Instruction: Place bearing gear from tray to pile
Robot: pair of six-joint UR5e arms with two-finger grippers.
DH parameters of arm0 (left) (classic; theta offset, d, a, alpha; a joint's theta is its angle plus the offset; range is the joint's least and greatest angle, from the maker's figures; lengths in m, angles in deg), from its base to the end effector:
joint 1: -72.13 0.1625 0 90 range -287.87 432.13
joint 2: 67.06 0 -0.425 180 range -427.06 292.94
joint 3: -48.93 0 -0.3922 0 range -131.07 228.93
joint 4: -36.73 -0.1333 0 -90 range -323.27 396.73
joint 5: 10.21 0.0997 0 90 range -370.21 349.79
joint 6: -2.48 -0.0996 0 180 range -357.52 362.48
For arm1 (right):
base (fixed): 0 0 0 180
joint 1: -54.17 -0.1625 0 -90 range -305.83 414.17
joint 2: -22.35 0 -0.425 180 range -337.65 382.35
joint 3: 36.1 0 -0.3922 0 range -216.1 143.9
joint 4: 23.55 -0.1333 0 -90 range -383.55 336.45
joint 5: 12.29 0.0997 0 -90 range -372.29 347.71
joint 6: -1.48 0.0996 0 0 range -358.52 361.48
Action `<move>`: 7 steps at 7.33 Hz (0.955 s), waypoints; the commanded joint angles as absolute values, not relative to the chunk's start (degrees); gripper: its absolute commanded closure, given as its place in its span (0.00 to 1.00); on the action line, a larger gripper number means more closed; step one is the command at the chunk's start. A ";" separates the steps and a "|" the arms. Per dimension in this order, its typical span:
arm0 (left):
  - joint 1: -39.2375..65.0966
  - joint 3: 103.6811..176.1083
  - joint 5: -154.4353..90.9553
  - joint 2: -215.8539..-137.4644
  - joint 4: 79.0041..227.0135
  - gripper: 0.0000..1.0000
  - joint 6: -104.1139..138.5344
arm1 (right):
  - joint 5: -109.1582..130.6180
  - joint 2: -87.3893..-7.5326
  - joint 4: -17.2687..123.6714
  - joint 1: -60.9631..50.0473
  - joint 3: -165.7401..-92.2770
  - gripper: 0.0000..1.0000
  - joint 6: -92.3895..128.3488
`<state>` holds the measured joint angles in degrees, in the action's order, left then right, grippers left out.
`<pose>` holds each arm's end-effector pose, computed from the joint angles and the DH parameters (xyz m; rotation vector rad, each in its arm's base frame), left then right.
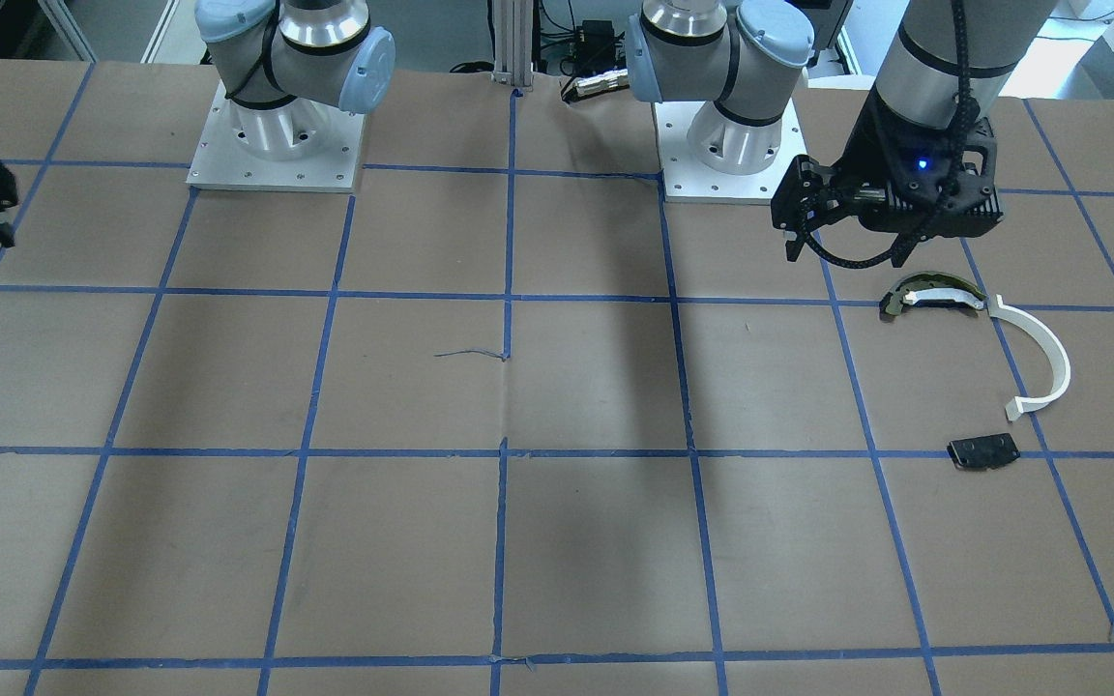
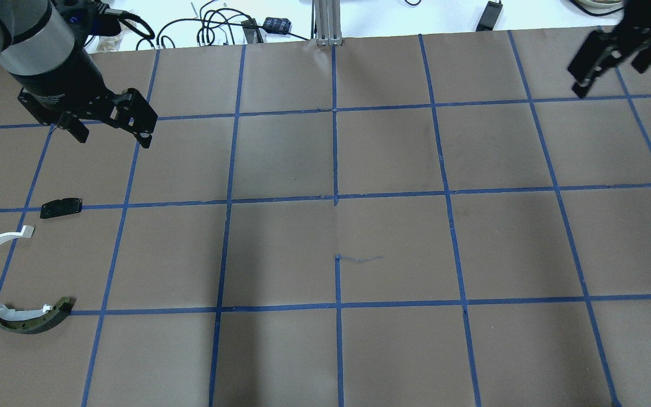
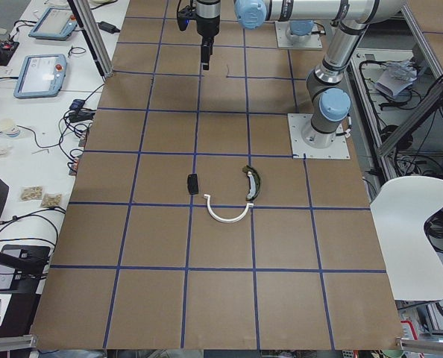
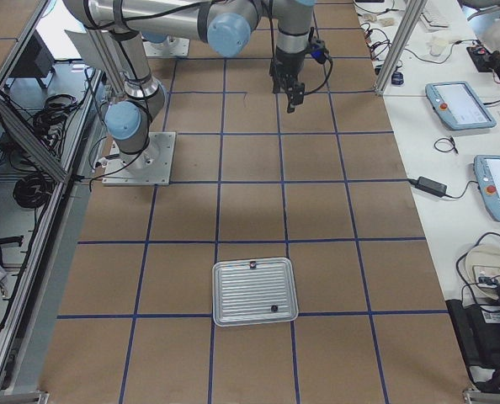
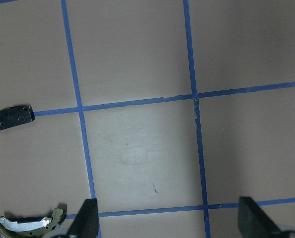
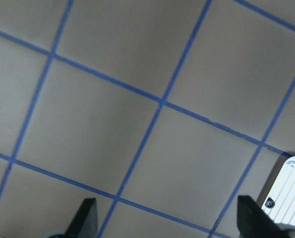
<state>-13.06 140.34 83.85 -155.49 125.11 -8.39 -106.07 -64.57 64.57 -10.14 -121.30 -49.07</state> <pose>-0.0853 -0.4922 0.4922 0.1604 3.0628 -0.0324 -0.1087 -0.5184 0.4990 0.6654 -3.0182 -0.0664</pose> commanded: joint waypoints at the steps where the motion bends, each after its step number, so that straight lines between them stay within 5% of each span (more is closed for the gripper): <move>1: -13.13 140.60 83.84 -155.39 124.97 0.00 -8.51 | -105.63 -59.87 76.73 7.35 -128.09 0.00 -74.43; 7: -13.13 140.77 83.84 -155.22 124.97 0.00 -8.68 | -100.18 -35.34 104.24 21.81 -124.80 0.00 -120.49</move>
